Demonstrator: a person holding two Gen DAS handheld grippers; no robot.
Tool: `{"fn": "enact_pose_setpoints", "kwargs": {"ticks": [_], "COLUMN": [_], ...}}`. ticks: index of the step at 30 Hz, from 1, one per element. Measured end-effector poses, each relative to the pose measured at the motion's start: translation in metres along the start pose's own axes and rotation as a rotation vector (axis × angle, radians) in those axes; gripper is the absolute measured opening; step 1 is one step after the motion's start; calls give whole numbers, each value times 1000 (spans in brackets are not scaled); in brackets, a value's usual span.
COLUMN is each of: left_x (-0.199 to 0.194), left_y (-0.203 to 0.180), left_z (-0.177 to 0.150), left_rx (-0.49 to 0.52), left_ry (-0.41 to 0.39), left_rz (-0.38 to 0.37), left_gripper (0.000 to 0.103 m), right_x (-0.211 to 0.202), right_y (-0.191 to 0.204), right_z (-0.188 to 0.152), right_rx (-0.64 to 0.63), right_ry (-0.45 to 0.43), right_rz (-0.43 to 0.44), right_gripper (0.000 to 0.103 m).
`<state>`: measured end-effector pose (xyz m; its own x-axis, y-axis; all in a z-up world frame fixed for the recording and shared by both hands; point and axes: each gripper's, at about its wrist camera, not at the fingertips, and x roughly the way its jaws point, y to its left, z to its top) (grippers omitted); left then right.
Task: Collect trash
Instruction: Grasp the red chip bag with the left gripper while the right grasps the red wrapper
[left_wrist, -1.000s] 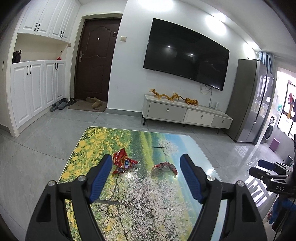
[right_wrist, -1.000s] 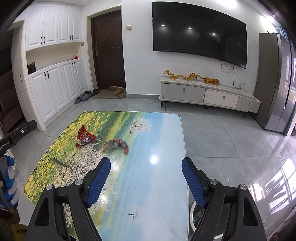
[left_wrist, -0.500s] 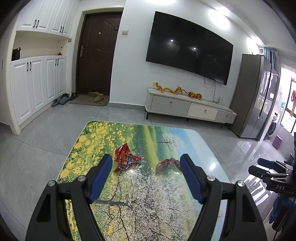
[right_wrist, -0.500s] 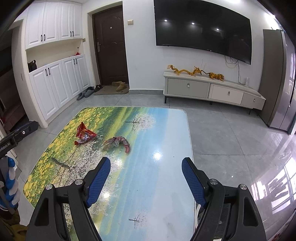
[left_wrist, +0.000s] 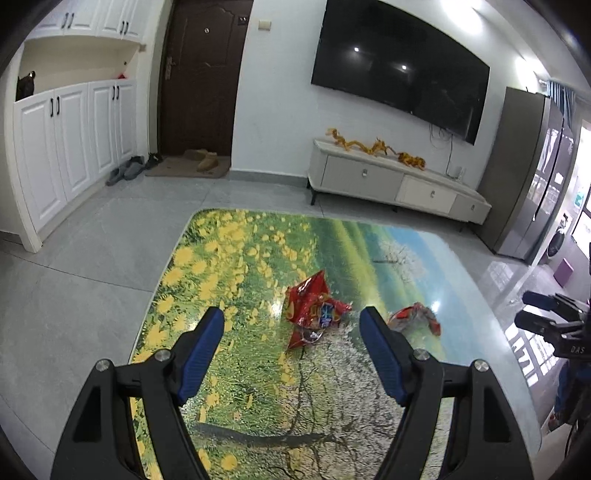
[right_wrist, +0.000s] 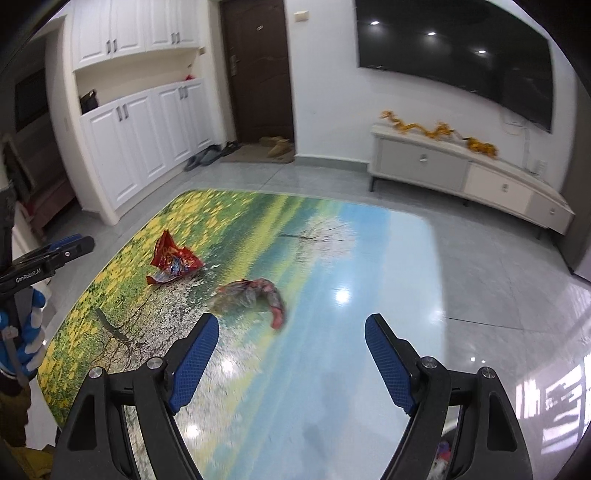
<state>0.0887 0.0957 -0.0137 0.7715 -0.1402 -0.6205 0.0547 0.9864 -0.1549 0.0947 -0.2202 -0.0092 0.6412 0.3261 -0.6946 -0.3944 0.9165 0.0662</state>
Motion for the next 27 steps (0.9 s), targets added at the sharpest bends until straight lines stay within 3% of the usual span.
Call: {"fn": "enact_pose_setpoints", "kwargs": {"ticks": [4, 13, 22, 24, 26, 27], "left_x": [34, 103, 147, 149, 152, 153], "left_y": [-7, -26, -24, -25, -26, -26], "left_z": [-1, 19, 15, 11, 8, 8], "left_rx": [48, 141, 111, 112, 106, 102], "left_ry": [62, 113, 182, 190, 205, 210], "left_rz": [-48, -63, -120, -129, -140, -145], "left_gripper": [75, 75, 74, 68, 53, 50], "right_x": [42, 103, 135, 138, 141, 141], "right_y": [4, 4, 1, 1, 2, 3], "right_z": [6, 17, 18, 16, 13, 10], "right_rx": [-33, -59, -83, -86, -92, -96], "right_ry": [44, 85, 121, 128, 142, 145], "right_rz": [64, 160, 223, 233, 242, 240], "right_gripper": [80, 80, 80, 76, 63, 61]}}
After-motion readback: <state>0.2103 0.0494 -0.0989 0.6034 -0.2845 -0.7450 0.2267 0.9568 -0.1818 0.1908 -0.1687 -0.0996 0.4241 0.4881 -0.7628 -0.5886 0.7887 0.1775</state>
